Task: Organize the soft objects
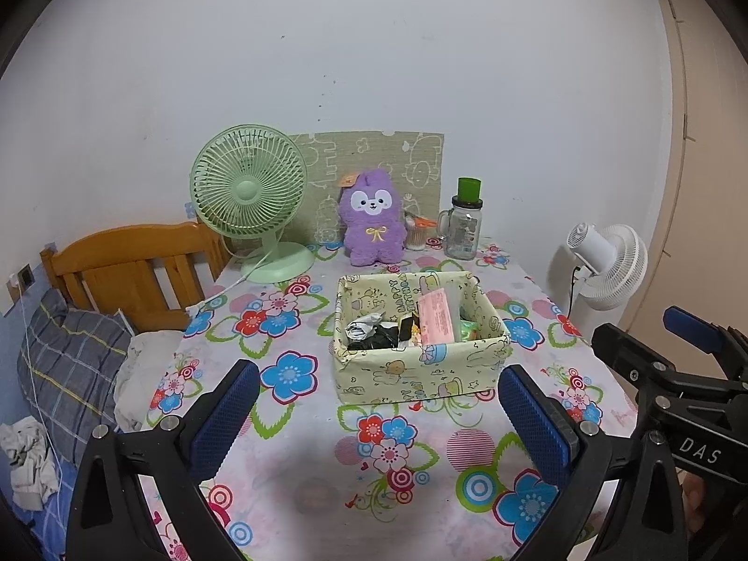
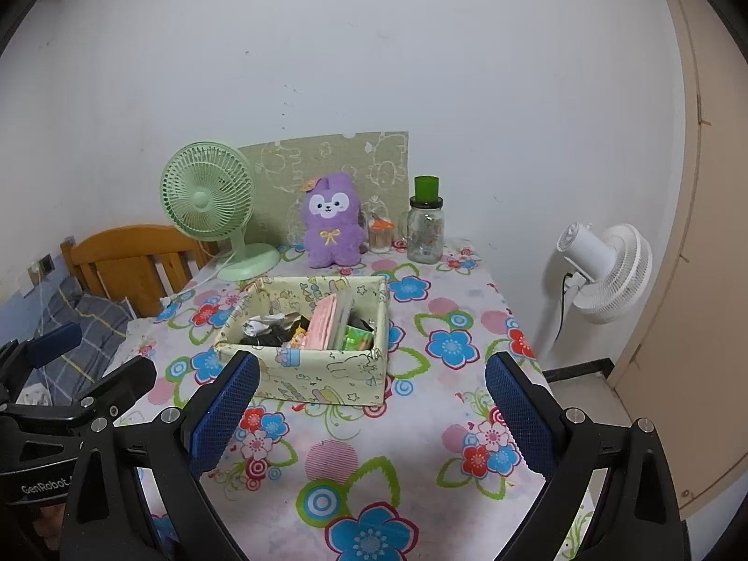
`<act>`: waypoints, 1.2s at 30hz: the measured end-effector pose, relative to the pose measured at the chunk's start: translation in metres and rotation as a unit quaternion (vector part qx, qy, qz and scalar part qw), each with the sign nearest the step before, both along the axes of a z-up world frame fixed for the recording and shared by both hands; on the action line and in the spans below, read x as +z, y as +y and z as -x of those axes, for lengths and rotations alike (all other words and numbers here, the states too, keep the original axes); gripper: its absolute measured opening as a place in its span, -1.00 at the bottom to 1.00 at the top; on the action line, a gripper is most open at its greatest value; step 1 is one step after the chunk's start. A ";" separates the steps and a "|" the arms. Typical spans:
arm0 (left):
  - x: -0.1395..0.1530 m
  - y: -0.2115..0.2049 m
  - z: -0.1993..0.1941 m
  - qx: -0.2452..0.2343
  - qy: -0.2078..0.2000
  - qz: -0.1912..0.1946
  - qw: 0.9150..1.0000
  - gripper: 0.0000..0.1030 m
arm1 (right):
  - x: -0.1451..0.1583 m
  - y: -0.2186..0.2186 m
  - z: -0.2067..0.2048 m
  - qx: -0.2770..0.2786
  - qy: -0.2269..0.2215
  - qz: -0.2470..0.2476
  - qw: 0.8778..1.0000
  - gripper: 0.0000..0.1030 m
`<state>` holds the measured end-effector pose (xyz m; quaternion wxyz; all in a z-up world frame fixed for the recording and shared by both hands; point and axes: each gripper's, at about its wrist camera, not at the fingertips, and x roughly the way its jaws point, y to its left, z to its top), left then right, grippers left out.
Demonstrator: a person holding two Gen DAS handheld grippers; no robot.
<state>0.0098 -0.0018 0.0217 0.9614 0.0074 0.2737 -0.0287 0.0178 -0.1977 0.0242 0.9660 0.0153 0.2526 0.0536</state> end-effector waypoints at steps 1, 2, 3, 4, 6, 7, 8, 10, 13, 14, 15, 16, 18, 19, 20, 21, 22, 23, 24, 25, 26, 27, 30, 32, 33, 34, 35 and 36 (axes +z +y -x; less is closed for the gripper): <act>0.000 0.000 0.000 0.000 0.000 0.000 1.000 0.99 | 0.000 0.000 0.000 0.000 -0.001 0.001 1.000 0.92; 0.000 0.000 0.000 0.000 0.000 -0.001 1.000 0.99 | 0.000 0.000 0.001 -0.001 -0.001 0.002 1.000 0.92; 0.000 0.000 0.000 0.000 0.000 -0.001 1.000 0.99 | 0.001 0.001 0.001 -0.002 -0.001 0.003 1.000 0.92; 0.000 0.000 0.000 -0.001 0.000 0.000 1.000 0.99 | 0.001 0.002 0.001 -0.003 -0.002 0.005 1.000 0.92; 0.000 0.000 0.000 -0.001 0.000 0.000 1.000 0.99 | 0.001 0.003 0.001 -0.004 -0.003 0.007 1.000 0.92; 0.000 0.000 0.000 -0.001 0.000 -0.001 1.000 0.99 | 0.001 0.003 0.001 -0.005 -0.003 0.006 1.000 0.92; 0.000 0.000 0.000 -0.002 0.000 -0.001 1.000 0.99 | 0.001 0.003 0.001 -0.005 -0.002 0.006 1.000 0.92; 0.000 -0.001 -0.001 -0.004 0.000 -0.001 1.000 0.99 | 0.001 0.003 0.002 -0.006 -0.003 0.007 1.000 0.92; -0.001 0.000 -0.005 -0.006 0.003 -0.001 1.000 0.99 | 0.000 0.005 0.001 -0.008 -0.004 0.009 1.000 0.92; -0.001 0.001 -0.006 -0.006 0.004 -0.001 1.000 0.99 | -0.001 0.005 0.000 -0.009 -0.003 0.008 1.000 0.92; -0.001 0.001 -0.007 -0.007 0.005 -0.001 1.000 0.99 | -0.001 0.005 -0.001 -0.010 -0.002 0.008 1.000 0.92; -0.001 0.001 -0.008 -0.007 0.005 -0.001 1.000 0.99 | -0.002 0.005 -0.003 -0.010 0.001 0.007 1.000 0.92; -0.001 0.002 -0.008 -0.009 0.005 0.001 1.000 0.99 | -0.002 0.006 -0.003 -0.012 0.003 0.005 1.000 0.92; -0.001 0.002 -0.009 -0.009 0.005 0.001 1.000 0.99 | -0.002 0.005 -0.004 -0.012 0.002 0.004 1.000 0.92; -0.001 0.002 -0.009 -0.009 0.005 0.001 1.000 0.99 | -0.002 0.006 -0.004 -0.013 0.001 0.004 1.000 0.92; -0.001 0.002 -0.009 -0.009 0.006 0.002 1.000 0.99 | -0.002 0.006 -0.004 -0.013 0.001 0.004 1.000 0.92; 0.000 0.002 -0.009 -0.009 0.006 0.002 1.000 0.99 | -0.002 0.006 -0.004 -0.014 0.001 0.004 1.000 0.92; 0.000 0.002 -0.009 -0.009 0.006 0.002 1.000 0.99 | -0.002 0.006 -0.004 -0.015 0.001 0.005 1.000 0.92; 0.000 0.002 -0.009 -0.010 0.006 0.002 1.000 0.99 | -0.002 0.006 -0.004 -0.016 0.001 0.005 1.000 0.92; 0.000 0.002 -0.008 -0.010 0.005 0.002 1.000 0.99 | -0.002 0.006 -0.003 -0.017 0.001 0.006 1.000 0.92; 0.001 0.002 -0.008 -0.010 0.004 0.001 1.000 0.99 | -0.002 0.006 -0.003 -0.017 0.000 0.007 1.000 0.92; 0.001 0.001 -0.007 -0.010 0.003 0.001 1.000 0.99 | -0.001 0.006 -0.002 -0.017 0.000 0.007 1.000 0.92; 0.001 0.001 -0.006 -0.010 0.002 0.002 1.000 0.99 | 0.000 0.005 -0.001 -0.018 -0.003 0.007 1.000 0.92; 0.001 0.000 -0.006 -0.010 0.002 0.001 1.000 0.99 | 0.000 0.005 0.000 -0.018 -0.003 0.007 1.000 0.92; 0.001 0.000 -0.005 -0.009 0.002 0.001 1.000 0.99 | 0.000 0.005 0.000 -0.018 -0.004 0.007 1.000 0.92; 0.001 0.000 -0.005 -0.009 0.002 0.001 1.000 0.99 | 0.000 0.005 0.000 -0.018 -0.003 0.007 1.000 0.92; 0.001 0.000 -0.004 -0.009 0.002 0.002 1.000 0.99 | 0.000 0.005 0.000 -0.018 -0.003 0.007 1.000 0.92; 0.002 -0.001 -0.003 -0.009 0.001 0.002 1.000 0.99 | 0.000 0.005 0.000 -0.018 -0.003 0.007 1.000 0.92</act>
